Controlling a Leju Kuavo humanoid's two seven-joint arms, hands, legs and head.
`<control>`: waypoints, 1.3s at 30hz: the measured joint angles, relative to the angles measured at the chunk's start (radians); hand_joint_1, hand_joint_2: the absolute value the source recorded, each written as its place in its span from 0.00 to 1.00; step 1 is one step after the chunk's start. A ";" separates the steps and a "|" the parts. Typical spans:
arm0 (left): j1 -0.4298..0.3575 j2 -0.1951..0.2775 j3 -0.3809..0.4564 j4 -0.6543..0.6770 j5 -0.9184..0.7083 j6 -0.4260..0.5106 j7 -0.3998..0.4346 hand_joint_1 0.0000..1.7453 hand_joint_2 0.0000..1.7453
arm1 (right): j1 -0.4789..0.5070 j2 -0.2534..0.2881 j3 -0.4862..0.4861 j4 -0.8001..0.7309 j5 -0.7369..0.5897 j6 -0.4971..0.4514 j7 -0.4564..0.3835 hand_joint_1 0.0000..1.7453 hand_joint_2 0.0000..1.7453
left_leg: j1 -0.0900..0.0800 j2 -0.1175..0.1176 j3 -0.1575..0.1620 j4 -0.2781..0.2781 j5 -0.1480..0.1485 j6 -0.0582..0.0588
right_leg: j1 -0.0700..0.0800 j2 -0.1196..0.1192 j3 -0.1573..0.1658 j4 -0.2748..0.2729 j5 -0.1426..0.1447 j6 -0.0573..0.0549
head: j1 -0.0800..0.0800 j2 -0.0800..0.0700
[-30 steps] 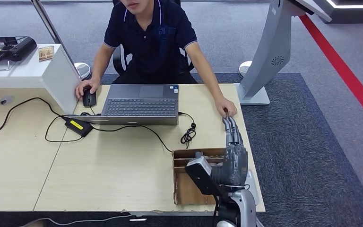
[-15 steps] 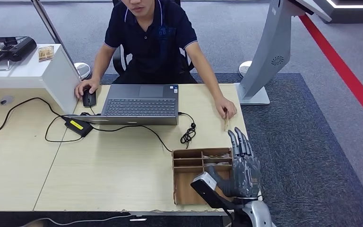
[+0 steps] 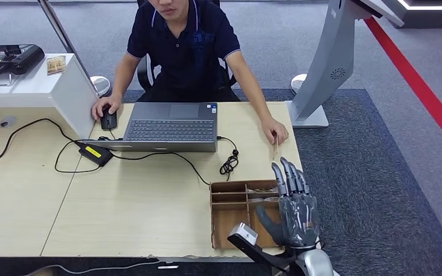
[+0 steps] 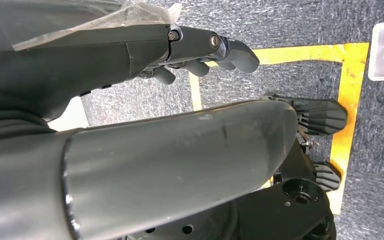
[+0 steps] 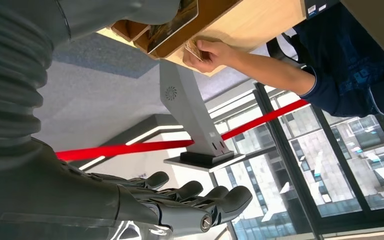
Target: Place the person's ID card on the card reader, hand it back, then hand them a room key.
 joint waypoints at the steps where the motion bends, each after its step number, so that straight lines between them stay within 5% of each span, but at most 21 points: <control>1: 0.000 0.000 0.000 0.000 0.000 0.000 0.000 0.00 0.00 | 0.000 0.000 0.003 0.000 0.007 0.004 0.000 0.00 1.00 | 0.000 0.000 0.000 0.000 0.000 0.000 | 0.000 0.000 0.000 0.000 0.000 0.000 | 0.000 0.000; 39: -0.001 0.010 0.000 0.000 -0.030 -0.018 -0.011 0.00 0.00 | -0.071 0.104 0.001 0.280 -0.035 -0.113 -0.088 0.00 1.00 | 0.000 0.000 -0.001 0.000 0.000 0.000 | 0.000 0.000 0.000 0.000 0.000 0.000 | 0.000 0.000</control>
